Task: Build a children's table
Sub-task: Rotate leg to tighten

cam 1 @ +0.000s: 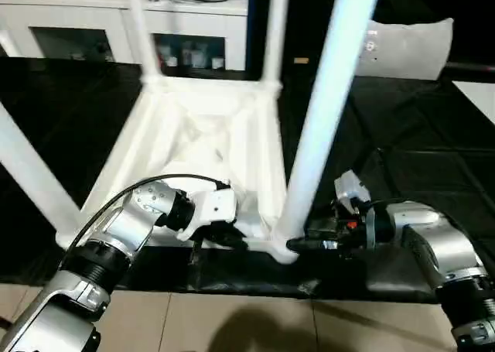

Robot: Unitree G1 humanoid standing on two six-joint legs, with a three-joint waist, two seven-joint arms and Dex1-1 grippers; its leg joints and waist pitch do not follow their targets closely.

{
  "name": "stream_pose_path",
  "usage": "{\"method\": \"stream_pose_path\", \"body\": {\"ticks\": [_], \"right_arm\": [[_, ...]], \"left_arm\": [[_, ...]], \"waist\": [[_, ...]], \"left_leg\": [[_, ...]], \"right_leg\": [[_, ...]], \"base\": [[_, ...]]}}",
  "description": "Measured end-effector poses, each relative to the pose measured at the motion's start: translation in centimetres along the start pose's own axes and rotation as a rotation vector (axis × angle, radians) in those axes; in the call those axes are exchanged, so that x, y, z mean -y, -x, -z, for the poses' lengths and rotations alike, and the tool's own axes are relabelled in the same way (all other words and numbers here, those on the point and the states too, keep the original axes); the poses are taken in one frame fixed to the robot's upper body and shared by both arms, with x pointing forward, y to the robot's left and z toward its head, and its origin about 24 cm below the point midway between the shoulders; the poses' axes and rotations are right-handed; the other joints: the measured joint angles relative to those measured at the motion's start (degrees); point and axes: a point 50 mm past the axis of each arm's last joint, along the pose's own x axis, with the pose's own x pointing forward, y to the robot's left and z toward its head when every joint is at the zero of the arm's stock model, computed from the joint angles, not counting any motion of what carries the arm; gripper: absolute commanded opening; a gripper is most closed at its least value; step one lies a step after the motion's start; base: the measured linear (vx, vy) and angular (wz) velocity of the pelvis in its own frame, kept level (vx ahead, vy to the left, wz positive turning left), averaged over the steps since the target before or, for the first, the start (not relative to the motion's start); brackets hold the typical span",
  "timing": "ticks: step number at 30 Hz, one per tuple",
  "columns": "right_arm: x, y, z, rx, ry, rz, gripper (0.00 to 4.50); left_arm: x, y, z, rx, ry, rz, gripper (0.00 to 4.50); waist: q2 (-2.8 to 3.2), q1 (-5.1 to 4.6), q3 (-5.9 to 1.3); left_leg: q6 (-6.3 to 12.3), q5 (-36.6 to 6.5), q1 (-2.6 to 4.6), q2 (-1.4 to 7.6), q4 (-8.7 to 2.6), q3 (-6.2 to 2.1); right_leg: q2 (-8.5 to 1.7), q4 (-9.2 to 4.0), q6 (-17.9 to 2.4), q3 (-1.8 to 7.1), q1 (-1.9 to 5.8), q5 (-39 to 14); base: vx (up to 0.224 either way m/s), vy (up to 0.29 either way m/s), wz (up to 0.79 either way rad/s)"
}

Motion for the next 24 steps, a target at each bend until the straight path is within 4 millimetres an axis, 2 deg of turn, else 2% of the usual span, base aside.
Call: {"method": "stream_pose_path", "body": {"ticks": [10, 18, 20, 24], "right_arm": [[-0.01, -0.12, 0.08, -0.007, -0.012, -0.046, 2.34], [-0.10, -0.06, 0.06, -0.012, -0.011, -0.042, 2.10], [-0.36, -0.34, 0.25, 0.017, -0.030, 0.000, 2.09], [0.05, -0.71, 0.37, 0.059, -0.061, 0.160, 2.09]], "left_arm": [[0.10, -0.20, -0.16, 0.001, -0.023, 0.019, 0.00], [0.06, -0.33, -0.19, 0.002, -0.019, 0.014, 0.00], [-0.13, -0.60, -0.24, 0.016, 0.032, -0.005, 0.00], [-0.80, -0.83, -0.20, 0.024, 0.126, -0.099, 0.00]], "waist": [[0.00, 0.12, 0.00], [-0.01, 0.22, 0.00], [0.00, 0.31, -0.01], [0.00, -0.35, -0.01]], "left_leg": [[0.00, 0.0, 0.04, 0.00, 0.10, -0.01], [0.01, 0.0, 0.03, 0.00, 0.10, -0.01], [0.00, 0.0, 0.05, 0.00, 0.10, -0.01], [-0.21, 0.1, 0.17, -0.03, 0.13, -0.01]], "right_leg": [[0.00, -0.01, 0.0, 0.00, 0.12, 0.0], [0.00, -0.01, 0.0, 0.00, 0.12, 0.0], [-0.01, -0.01, 0.0, 0.00, 0.13, 0.0], [0.00, -0.04, 0.0, 0.02, 0.21, 0.3]], "base": [[0.000, 0.000, 0.00], [0.000, 0.000, 0.00], [0.000, 0.000, 0.00], [0.000, 0.000, 0.00]]}}
